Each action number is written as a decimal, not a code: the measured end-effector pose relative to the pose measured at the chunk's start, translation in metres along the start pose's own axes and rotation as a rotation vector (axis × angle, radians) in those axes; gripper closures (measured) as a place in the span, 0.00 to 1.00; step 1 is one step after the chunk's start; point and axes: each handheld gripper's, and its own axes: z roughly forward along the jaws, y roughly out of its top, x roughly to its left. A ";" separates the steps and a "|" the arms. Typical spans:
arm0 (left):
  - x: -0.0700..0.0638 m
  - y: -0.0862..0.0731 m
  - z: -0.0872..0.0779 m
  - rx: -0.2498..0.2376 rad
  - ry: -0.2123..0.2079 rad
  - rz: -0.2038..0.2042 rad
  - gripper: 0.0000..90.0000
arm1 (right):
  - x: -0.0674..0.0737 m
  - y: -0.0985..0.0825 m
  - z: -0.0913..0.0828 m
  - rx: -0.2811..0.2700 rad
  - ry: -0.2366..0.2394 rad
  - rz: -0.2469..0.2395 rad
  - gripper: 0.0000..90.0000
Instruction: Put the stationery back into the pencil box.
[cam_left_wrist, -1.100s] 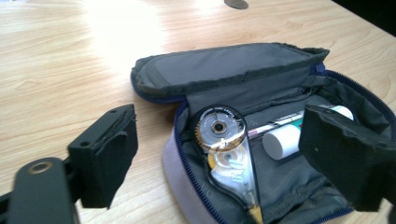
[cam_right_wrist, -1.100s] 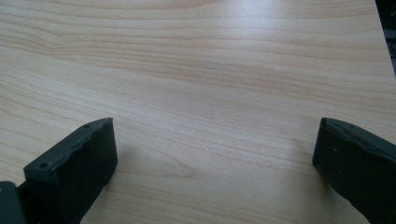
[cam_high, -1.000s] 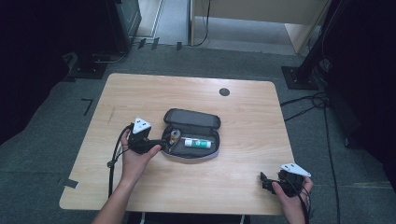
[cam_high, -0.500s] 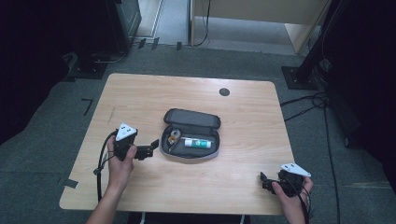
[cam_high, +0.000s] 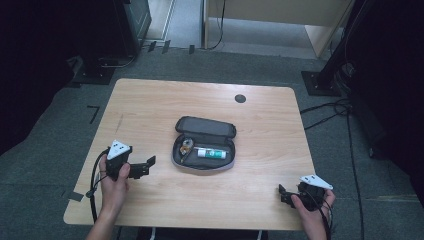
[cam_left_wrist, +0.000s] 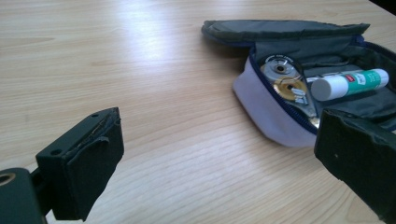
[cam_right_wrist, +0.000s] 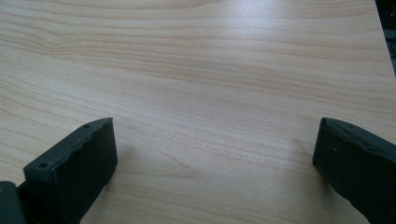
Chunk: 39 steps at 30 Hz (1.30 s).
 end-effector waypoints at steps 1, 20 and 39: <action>0.002 -0.002 -0.002 -0.001 0.003 -0.001 0.02 | 0.000 0.000 0.000 0.001 0.001 0.000 0.00; 0.040 -0.036 -0.036 0.021 0.072 -0.030 0.00 | 0.000 0.000 0.000 0.001 0.001 -0.001 0.00; 0.056 -0.072 -0.037 0.159 0.186 0.026 0.00 | 0.001 0.000 0.000 0.002 -0.007 0.007 0.00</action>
